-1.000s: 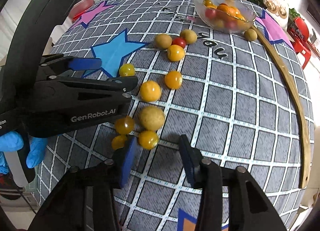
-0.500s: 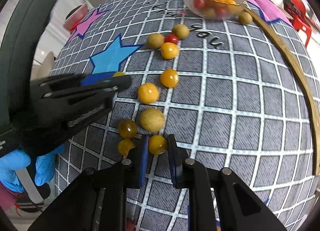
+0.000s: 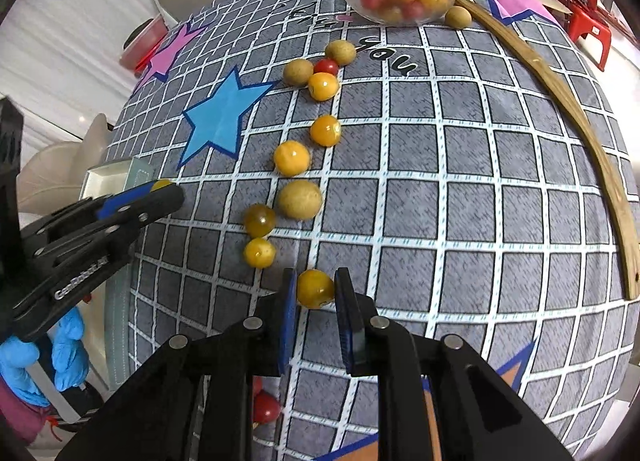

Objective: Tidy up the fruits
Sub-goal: 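Grasp a yellow cherry tomato with the left tool while the right tool grasps an orange tomato, then carry both held tomatoes over the cream tray with both tools, then open both tools to drop the tomatoes into the tray, then move the left tool to a yellow tomato while the right tool reaches red tomatoes, then grasp a yellow cherry tomato with the left tool while the right tool grasps a red tomato, then carry both held tomatoes over the cream tray with both tools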

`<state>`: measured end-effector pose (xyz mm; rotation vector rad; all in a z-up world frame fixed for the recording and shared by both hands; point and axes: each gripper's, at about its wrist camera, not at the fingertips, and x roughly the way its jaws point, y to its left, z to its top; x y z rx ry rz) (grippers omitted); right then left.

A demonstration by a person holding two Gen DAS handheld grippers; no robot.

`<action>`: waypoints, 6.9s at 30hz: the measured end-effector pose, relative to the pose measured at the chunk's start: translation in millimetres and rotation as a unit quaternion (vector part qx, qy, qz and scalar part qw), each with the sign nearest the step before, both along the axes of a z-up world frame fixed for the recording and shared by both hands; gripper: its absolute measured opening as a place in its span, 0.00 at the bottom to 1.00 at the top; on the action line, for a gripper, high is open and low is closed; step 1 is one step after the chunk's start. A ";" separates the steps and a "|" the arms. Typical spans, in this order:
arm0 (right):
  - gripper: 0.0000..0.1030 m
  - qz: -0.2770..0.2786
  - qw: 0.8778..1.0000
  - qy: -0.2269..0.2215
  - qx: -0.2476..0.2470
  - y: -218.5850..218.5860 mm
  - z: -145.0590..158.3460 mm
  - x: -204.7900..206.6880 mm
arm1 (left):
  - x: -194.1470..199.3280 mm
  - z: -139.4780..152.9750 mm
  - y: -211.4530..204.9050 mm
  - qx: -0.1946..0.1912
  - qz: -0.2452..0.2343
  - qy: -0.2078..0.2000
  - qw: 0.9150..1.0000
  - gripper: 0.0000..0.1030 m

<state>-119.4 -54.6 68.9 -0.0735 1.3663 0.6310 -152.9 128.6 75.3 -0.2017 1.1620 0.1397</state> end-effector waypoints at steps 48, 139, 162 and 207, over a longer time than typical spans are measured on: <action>0.20 0.194 0.981 0.000 -0.005 273.5 -6.5 -55.0 | -160.2 -33.9 146.8 0.037 0.204 0.041 0.977 0.22; 0.43 -0.025 0.999 0.045 0.000 -6.1 -16.8 -80.6 | 12.6 -43.8 -58.6 0.021 -0.061 0.068 0.996 0.71; 0.20 -0.062 0.994 0.090 0.029 -12.4 -24.9 -68.8 | -4.8 -39.2 -44.1 0.003 -0.060 0.047 0.997 0.20; 0.21 0.145 0.988 0.035 0.046 150.2 32.2 -87.6 | -175.2 0.1 111.8 0.021 0.182 0.035 0.982 0.20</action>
